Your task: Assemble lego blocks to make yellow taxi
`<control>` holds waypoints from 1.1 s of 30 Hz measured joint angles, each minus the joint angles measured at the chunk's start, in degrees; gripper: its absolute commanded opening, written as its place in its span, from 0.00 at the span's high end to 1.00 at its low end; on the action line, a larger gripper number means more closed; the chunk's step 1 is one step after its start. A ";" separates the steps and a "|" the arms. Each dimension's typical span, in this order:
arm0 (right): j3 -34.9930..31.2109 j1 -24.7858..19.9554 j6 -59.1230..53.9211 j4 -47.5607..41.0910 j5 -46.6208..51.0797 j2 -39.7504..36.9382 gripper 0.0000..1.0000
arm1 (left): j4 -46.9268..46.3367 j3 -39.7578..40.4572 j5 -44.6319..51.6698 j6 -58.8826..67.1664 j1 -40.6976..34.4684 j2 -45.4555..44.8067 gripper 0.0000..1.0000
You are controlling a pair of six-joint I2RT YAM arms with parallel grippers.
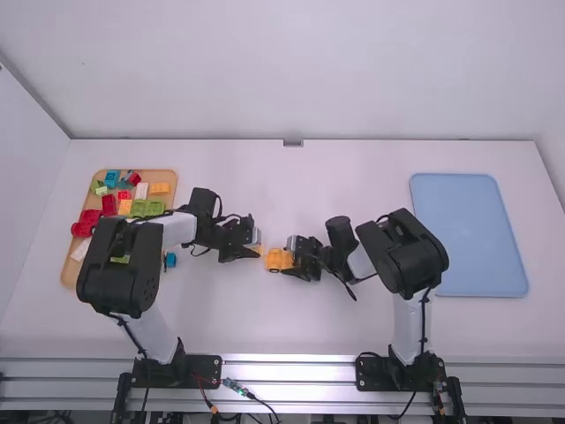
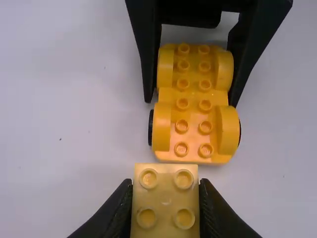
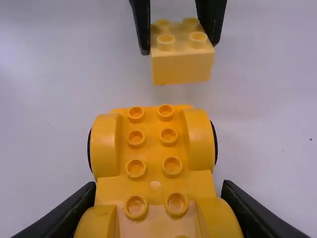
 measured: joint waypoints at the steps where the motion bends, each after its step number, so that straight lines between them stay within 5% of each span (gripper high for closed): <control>1: 0.00 0.00 0.02 0.02 0.00 0.00 0.50 | 1.62 -0.92 -0.20 -1.01 -0.42 -0.48 0.98; 15: 2.58 -0.02 -0.09 -6.10 -1.11 0.00 0.50 | 6.75 -6.05 2.25 -6.64 -1.90 -3.17 0.98; 33: -0.37 -0.02 -0.35 -0.52 -1.07 0.02 0.50 | 10.23 -5.27 2.95 -6.86 -7.19 -3.17 0.98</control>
